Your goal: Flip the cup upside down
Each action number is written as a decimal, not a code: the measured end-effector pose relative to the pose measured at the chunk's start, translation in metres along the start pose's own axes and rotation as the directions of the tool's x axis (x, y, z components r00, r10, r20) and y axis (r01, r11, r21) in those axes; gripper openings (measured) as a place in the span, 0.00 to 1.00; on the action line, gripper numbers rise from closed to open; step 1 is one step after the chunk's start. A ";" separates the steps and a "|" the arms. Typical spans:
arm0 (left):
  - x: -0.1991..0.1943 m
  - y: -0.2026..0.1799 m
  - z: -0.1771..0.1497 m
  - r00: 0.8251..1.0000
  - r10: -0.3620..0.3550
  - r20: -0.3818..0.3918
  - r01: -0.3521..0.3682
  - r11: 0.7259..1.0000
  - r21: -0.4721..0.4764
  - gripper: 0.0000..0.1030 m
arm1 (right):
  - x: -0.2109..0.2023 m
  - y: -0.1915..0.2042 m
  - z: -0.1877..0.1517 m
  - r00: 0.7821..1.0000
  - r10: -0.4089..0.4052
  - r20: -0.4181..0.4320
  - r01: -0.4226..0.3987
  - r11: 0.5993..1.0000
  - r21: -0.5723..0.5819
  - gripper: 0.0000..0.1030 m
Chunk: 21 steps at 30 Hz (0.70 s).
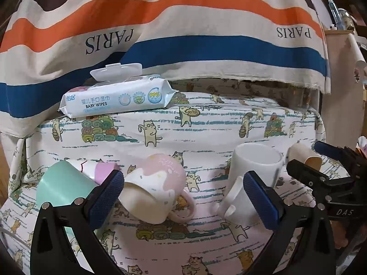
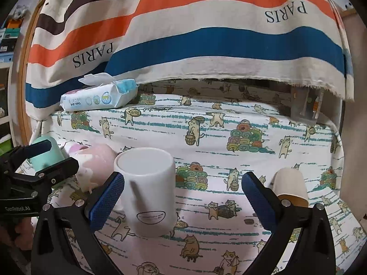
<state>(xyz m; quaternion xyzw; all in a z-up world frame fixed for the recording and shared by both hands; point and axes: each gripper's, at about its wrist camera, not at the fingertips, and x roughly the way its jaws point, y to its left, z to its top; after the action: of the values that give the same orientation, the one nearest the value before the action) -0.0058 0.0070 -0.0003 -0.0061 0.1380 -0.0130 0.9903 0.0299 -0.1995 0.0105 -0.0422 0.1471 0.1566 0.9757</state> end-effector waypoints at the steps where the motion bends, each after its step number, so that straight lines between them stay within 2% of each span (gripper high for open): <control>1: 0.001 0.000 0.000 1.000 -0.001 0.004 0.001 1.000 -0.001 1.00 | 0.001 -0.002 0.000 1.000 0.001 -0.004 -0.001 1.000 0.008 1.00; 9: -0.001 0.001 -0.001 1.000 0.019 0.007 -0.019 1.000 -0.011 1.00 | 0.001 -0.004 0.000 1.000 -0.005 -0.002 0.005 1.000 0.016 1.00; 13: -0.003 0.002 -0.002 1.000 -0.020 0.001 0.020 1.000 -0.011 1.00 | -0.001 -0.005 0.001 1.000 -0.008 -0.002 0.008 1.000 0.023 1.00; 21: -0.004 0.001 -0.002 1.000 0.012 0.001 -0.012 1.000 -0.006 1.00 | -0.001 -0.005 0.001 1.000 -0.008 -0.003 0.008 1.000 0.022 1.00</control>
<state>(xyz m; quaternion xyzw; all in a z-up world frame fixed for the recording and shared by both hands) -0.0101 0.0078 -0.0012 -0.0084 0.1378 -0.0067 0.9904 0.0314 -0.2041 0.0121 -0.0323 0.1502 0.1511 0.9765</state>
